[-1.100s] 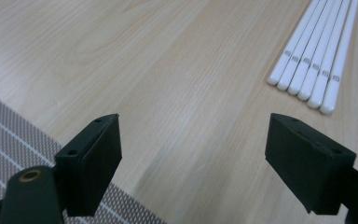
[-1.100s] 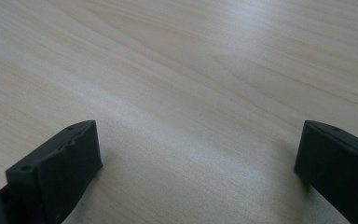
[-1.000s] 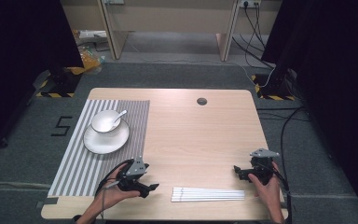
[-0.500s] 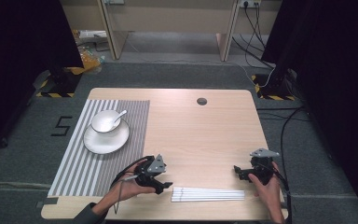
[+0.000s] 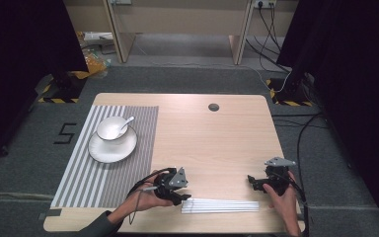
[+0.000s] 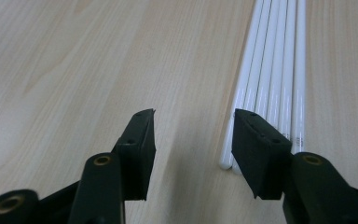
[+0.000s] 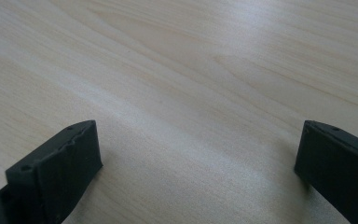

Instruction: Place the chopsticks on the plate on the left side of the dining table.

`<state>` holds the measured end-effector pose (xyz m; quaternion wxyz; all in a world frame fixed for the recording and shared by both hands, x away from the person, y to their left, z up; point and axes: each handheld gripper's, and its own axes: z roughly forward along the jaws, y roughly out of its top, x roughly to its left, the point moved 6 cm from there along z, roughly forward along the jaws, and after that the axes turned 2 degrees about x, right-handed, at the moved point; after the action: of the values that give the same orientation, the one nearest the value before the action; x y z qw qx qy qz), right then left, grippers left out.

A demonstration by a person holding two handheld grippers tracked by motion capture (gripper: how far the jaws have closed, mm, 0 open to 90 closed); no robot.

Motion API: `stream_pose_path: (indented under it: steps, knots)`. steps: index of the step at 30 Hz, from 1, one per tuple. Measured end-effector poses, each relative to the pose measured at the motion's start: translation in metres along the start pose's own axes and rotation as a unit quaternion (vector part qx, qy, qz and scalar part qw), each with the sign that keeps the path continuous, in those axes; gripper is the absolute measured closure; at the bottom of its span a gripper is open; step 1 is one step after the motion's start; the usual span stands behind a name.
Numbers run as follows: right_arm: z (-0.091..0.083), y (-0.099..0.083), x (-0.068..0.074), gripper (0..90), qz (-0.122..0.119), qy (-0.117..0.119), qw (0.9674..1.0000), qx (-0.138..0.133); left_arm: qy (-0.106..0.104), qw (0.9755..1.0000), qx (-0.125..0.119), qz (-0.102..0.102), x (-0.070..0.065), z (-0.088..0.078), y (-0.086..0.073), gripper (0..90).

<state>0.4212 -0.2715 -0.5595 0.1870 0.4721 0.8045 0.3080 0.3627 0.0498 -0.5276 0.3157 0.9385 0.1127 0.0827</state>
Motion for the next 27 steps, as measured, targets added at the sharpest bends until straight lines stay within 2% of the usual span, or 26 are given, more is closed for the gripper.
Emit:
stream_pose_path:
  steps: [9, 12, 15, 18, 21, 22, 23, 24, 27]
  knots:
    - [0.0, 0.0, 0.0, 0.2, 0.0, 0.0, 1.0, 0.0, -0.016, 0.9995, 0.022, 0.019, -0.004, 0.01, 0.004, 54.9]
    - [0.0, 0.0, 0.0, 0.2, -0.001, 0.0, 1.0, 0.0, -0.025, 0.9992, 0.026, 0.017, -0.005, 0.013, 0.002, 56.0]
    - [0.0, 0.0, 0.0, 0.2, 0.0, 0.0, 1.0, 0.0, -0.023, 0.9989, 0.034, 0.022, -0.004, 0.015, 0.0, 58.5]
    - [0.0, 0.0, 0.0, 0.2, 0.002, 0.0, 1.0, 0.001, -0.026, 0.9987, 0.036, 0.024, -0.002, 0.018, -0.002, 63.9]
    - [0.0, 0.0, 0.0, 0.2, -0.002, 0.0, 1.0, 0.0, -0.035, 0.9985, 0.032, 0.03, -0.002, 0.019, -0.001, 74.5]
    - [0.0, 0.0, 0.0, 0.3, -0.002, 0.0, 1.0, 0.0, -0.037, 0.998, 0.035, 0.039, -0.001, 0.019, -0.001, 80.1]
    - [0.0, 0.0, 0.0, 0.3, -0.002, 0.0, 1.0, 0.0, -0.037, 0.998, 0.035, 0.039, -0.001, 0.019, -0.001, 80.5]
    - [0.0, 0.0, 0.0, 0.2, -0.002, 0.0, 1.0, 0.0, -0.035, 0.997, 0.045, 0.052, -0.001, 0.019, 0.001, 81.4]
    - [0.0, 0.0, 0.0, 0.2, -0.002, 0.0, 1.0, 0.0, -0.037, 0.9964, 0.049, 0.059, 0.0, 0.019, 0.001, 83.2]
